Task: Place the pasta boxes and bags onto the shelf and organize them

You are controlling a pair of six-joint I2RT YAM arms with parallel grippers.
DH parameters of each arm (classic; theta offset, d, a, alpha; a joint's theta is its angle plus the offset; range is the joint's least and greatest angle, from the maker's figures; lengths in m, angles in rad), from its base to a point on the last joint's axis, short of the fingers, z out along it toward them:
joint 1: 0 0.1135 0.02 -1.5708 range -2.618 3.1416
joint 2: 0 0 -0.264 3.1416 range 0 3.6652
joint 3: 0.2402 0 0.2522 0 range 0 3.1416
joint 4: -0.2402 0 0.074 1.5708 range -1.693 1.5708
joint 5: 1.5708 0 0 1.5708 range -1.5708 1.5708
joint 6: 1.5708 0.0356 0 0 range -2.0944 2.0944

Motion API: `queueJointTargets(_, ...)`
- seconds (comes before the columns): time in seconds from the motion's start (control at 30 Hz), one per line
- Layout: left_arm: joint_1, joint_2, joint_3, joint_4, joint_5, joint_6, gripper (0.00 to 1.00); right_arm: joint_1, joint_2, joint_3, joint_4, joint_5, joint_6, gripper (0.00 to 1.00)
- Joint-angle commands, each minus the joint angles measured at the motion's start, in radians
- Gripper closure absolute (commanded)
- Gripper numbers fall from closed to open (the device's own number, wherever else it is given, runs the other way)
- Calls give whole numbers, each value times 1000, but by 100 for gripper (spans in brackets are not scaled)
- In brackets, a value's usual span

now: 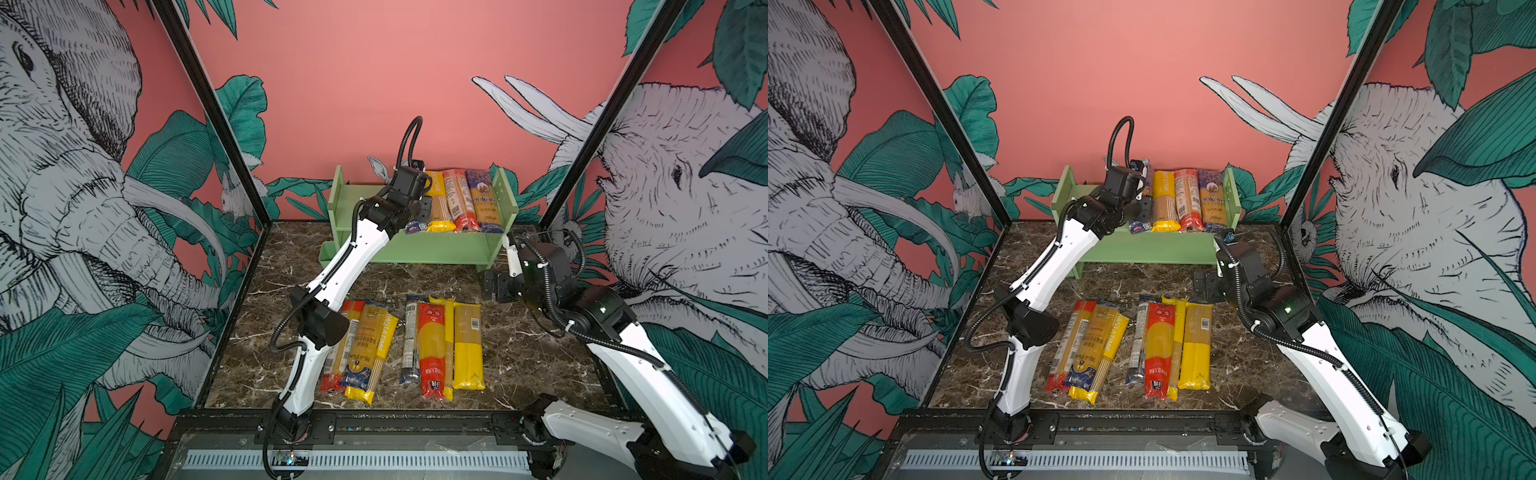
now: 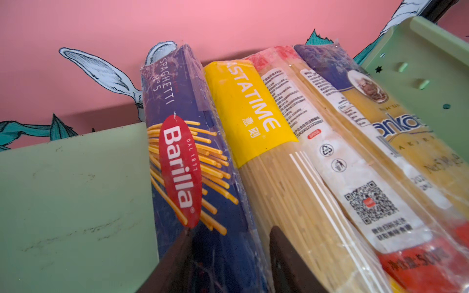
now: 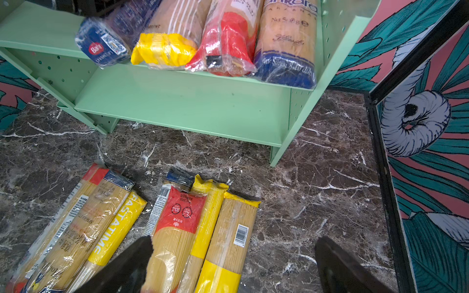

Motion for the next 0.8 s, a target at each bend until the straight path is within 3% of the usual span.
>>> queueJointTargets(0.0, 4, -1, 20, -77, -52, 26, 51, -7, -7, -5, 10, -3, 14, 1)
queueJointTargets(0.77, 16, 11, -4, -127, -191, 6, 58, -7, -16, -24, 19, -6, 17, 1)
